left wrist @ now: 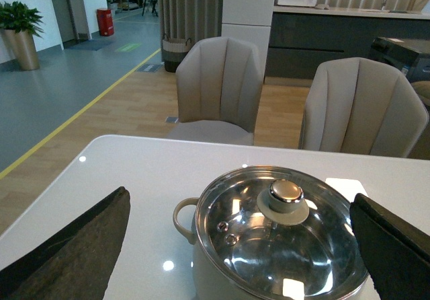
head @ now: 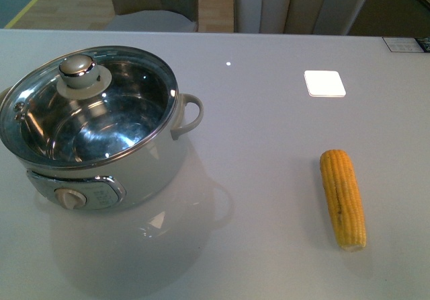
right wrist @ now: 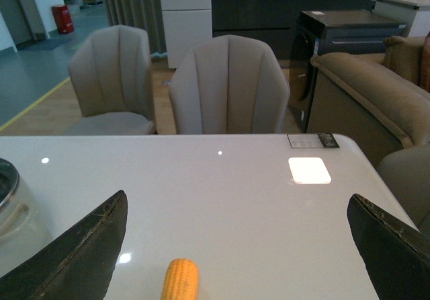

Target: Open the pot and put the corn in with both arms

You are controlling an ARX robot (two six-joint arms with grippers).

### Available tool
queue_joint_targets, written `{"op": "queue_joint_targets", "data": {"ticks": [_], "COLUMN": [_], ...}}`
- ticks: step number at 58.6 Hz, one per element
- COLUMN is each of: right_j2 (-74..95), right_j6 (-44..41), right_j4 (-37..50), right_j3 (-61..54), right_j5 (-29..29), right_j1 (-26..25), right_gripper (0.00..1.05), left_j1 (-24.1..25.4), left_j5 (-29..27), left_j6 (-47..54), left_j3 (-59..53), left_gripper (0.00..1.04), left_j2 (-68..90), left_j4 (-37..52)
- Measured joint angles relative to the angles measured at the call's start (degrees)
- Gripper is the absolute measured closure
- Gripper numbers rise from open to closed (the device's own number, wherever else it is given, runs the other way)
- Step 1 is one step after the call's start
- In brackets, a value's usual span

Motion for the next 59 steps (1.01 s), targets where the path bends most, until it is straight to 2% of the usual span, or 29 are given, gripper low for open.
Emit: {"op": "queue_joint_targets", "data": {"ticks": [35, 39, 41, 43, 47, 50, 54, 55, 59], "right_j2": [0.00, 0.00, -0.02, -0.04, -0.04, -0.04, -0.04, -0.04, -0.04], "right_j6": [0.00, -0.02, -0.02, -0.02, -0.02, -0.02, -0.02, 0.00, -0.02], "right_j4": [0.00, 0.00, 0.00, 0.00, 0.00, 0.00, 0.00, 0.00, 0.00], "right_j3": [0.00, 0.00, 0.00, 0.00, 0.00, 0.00, 0.00, 0.00, 0.00], "right_j5": [0.00, 0.02, -0.04, -0.07, 0.00, 0.00, -0.02, 0.00, 0.00], "right_j1": [0.00, 0.00, 0.00, 0.02, 0.00, 0.00, 0.00, 0.00, 0.00], "right_gripper": [0.09, 0.09, 0.09, 0.09, 0.09, 0.09, 0.09, 0.09, 0.09], "left_j1": [0.00, 0.68, 2.69, 4.79, 9.81, 17.07, 22.91, 24.65, 24.39], "left_j5": [0.00, 1.01, 3.10, 4.68, 9.90, 15.69, 18.32, 18.12, 17.55], "left_j6": [0.00, -5.51, -11.58, -13.73, -13.73, -10.32, -6.73, -5.20, -4.37], "left_j3": [0.02, 3.76, 7.41, 8.17, 8.17, 8.20, 8.39, 8.79, 10.08], "left_gripper": [0.07, 0.07, 0.07, 0.07, 0.07, 0.07, 0.07, 0.07, 0.07], "left_j2": [0.00, 4.57, 10.58, 12.92, 14.73, 17.81, 23.43, 27.54, 35.39], "left_j4": [-0.02, -9.94, -18.82, -22.38, -23.37, -20.35, -14.19, -9.70, -1.01]}}
